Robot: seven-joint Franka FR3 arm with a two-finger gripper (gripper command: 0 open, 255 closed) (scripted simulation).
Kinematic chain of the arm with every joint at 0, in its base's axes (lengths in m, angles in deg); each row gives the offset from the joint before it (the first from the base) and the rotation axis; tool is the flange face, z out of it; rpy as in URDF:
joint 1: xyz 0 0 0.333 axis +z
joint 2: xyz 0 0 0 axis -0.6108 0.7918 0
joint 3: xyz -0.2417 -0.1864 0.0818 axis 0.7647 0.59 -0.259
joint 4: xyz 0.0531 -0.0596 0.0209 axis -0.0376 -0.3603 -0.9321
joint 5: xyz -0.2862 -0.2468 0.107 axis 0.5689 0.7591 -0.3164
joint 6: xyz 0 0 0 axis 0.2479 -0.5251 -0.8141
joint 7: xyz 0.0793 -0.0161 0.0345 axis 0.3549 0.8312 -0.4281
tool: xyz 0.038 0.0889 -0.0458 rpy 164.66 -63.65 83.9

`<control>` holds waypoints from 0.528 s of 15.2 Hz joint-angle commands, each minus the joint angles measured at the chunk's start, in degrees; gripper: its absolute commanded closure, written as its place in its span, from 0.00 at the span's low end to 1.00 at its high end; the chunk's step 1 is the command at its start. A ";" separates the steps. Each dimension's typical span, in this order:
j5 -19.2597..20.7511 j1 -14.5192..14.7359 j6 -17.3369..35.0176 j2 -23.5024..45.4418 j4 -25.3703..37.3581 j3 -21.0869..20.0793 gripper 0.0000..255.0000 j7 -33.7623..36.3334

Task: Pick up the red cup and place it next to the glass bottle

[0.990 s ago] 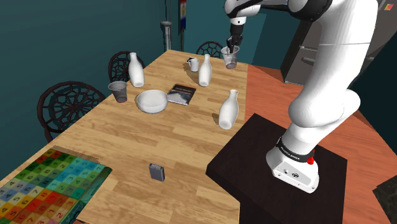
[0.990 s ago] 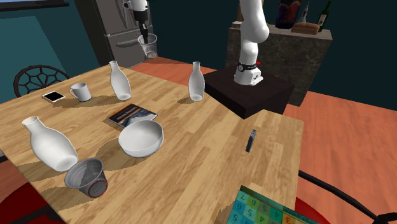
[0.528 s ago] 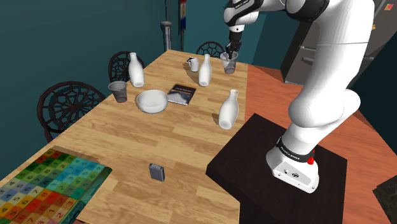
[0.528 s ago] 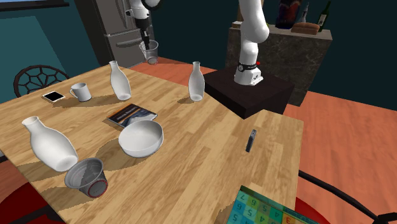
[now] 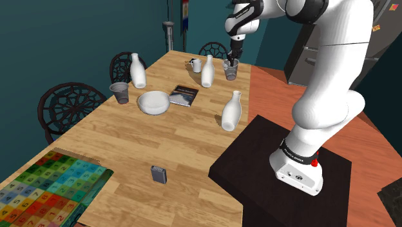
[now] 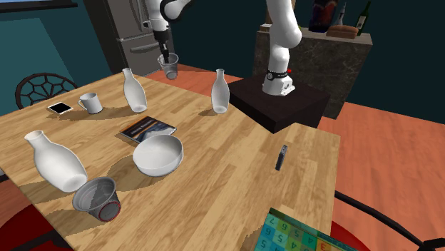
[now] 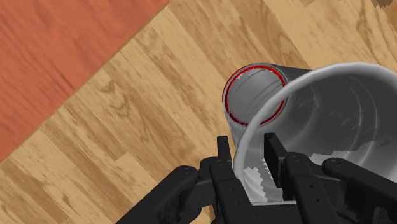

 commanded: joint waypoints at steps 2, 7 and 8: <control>-0.02 -0.06 1.89 0.98 -0.85 0.00 1.00 0.07; -0.03 -0.12 5.00 2.88 -2.08 -0.04 1.00 0.28; -0.04 -0.13 5.61 3.28 -2.29 -0.04 1.00 0.32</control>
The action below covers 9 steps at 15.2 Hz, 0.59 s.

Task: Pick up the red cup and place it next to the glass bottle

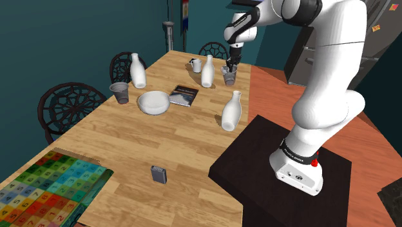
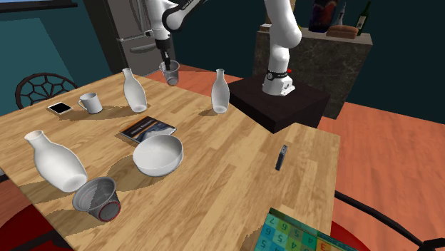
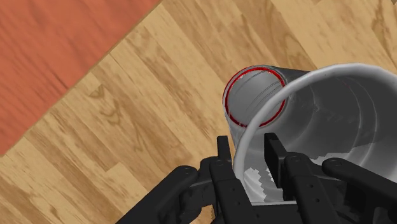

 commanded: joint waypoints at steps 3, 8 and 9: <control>0.00 0.03 2.41 1.60 -0.78 -0.05 1.00 0.26; -0.03 -0.03 5.33 3.88 -1.43 -0.09 1.00 0.46; -0.03 -0.05 5.90 4.36 -1.52 -0.10 1.00 0.50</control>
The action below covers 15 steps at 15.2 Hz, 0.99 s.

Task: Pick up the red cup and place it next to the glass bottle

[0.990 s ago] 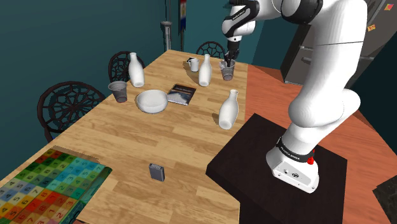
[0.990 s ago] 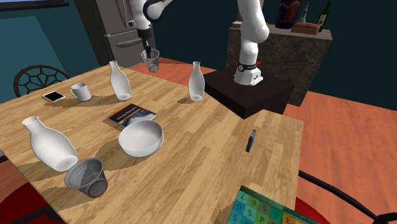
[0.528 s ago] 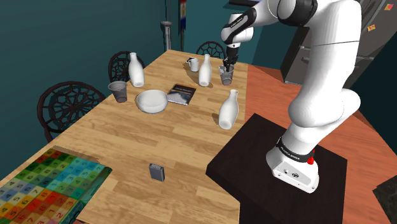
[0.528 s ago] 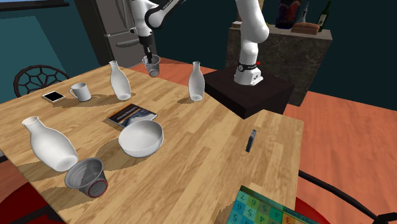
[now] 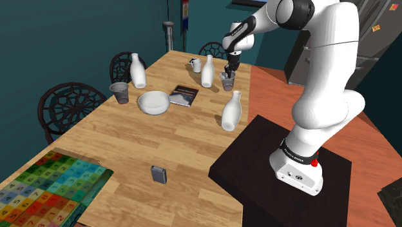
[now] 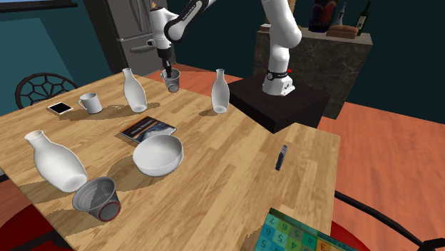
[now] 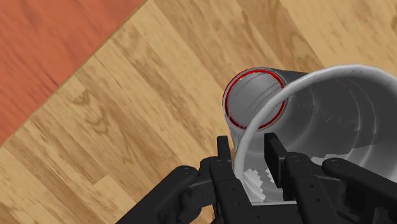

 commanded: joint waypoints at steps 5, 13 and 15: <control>-0.03 -0.07 3.64 2.98 -0.63 -0.06 1.00 0.26; -0.10 -0.20 7.81 7.40 -0.39 -0.16 1.00 0.56; -0.11 -0.23 8.49 8.20 -0.27 -0.18 1.00 0.61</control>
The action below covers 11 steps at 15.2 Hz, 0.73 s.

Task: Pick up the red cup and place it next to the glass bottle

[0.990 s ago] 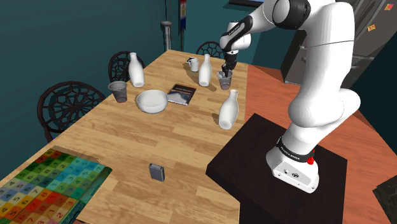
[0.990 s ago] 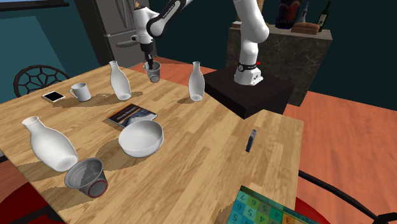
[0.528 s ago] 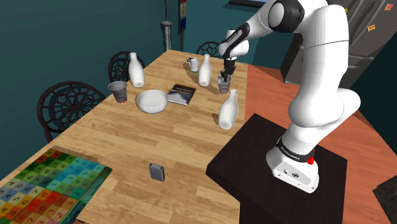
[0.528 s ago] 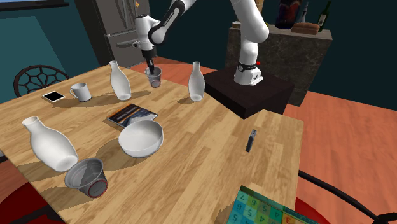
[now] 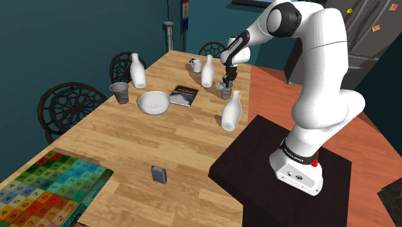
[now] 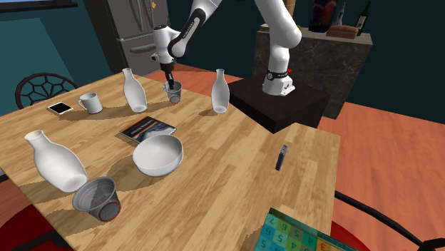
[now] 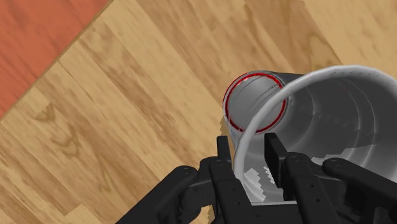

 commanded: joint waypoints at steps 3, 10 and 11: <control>-0.02 -0.02 0.35 0.44 0.05 -0.02 1.00 0.00; -0.03 0.00 0.25 0.41 0.12 -0.02 0.00 0.00; -0.03 -0.01 0.25 0.40 0.11 -0.01 0.00 0.00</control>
